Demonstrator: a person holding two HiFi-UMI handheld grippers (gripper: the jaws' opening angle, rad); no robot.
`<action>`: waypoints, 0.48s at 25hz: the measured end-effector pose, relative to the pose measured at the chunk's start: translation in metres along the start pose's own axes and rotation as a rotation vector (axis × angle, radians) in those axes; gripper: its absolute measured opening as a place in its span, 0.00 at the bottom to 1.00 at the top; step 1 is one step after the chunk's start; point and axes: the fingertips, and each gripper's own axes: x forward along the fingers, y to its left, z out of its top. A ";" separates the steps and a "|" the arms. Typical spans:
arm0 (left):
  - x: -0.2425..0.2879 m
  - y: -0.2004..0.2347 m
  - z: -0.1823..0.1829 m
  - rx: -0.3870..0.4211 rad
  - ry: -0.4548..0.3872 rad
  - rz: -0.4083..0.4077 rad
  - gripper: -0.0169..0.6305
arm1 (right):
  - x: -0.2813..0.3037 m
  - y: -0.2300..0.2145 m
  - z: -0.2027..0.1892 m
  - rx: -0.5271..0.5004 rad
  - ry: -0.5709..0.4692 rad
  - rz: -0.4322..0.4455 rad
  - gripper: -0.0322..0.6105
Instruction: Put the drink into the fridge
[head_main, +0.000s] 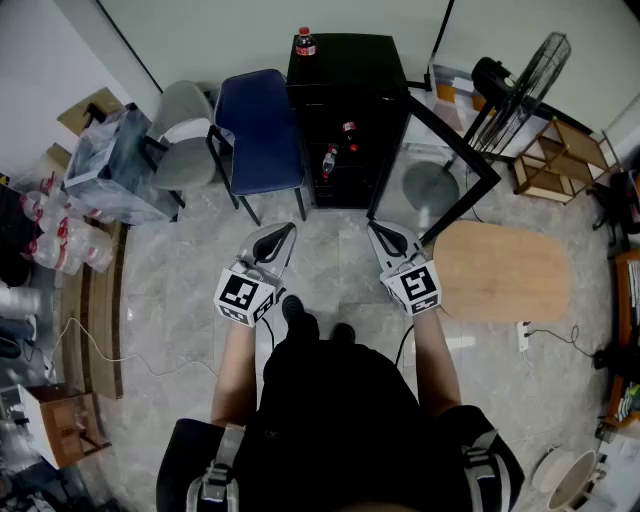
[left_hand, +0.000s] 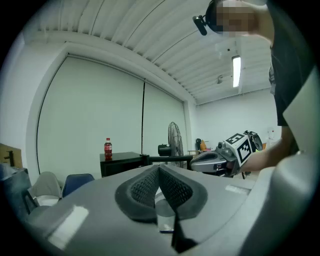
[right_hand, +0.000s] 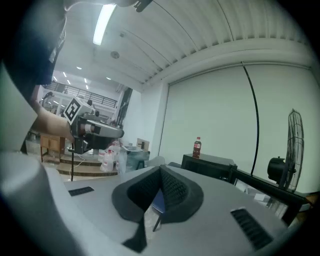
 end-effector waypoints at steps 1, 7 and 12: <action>0.000 -0.001 0.000 0.001 0.001 0.000 0.02 | 0.000 0.000 0.000 -0.001 0.002 0.002 0.05; -0.005 -0.005 -0.003 0.022 0.012 0.003 0.02 | -0.002 0.005 -0.002 0.002 -0.002 0.010 0.05; -0.009 -0.001 -0.004 0.039 0.031 0.010 0.02 | 0.000 0.007 -0.002 0.003 -0.003 0.004 0.05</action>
